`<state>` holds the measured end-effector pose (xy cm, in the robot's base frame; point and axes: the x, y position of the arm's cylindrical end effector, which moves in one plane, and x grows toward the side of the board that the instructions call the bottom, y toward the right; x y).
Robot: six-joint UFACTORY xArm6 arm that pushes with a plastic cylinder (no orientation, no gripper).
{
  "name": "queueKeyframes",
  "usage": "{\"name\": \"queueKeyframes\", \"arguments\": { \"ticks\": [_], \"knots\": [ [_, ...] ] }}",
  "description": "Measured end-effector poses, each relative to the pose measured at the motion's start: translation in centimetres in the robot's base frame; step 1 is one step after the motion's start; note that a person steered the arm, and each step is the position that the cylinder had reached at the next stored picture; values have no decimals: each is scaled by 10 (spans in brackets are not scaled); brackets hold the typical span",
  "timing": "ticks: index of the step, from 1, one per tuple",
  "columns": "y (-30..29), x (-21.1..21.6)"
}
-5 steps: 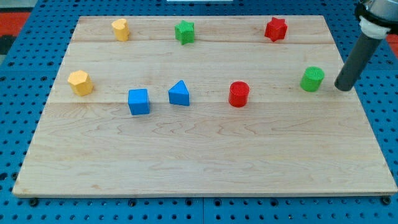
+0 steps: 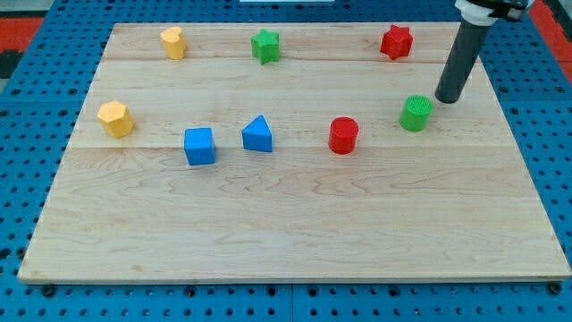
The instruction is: Move the red circle slightly to the right of the blue triangle
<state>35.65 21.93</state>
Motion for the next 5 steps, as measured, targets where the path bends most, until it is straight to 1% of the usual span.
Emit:
{"name": "queueKeyframes", "arguments": {
  "ticks": [2,5],
  "knots": [
    [1,-10],
    [4,-11]
  ]
}}
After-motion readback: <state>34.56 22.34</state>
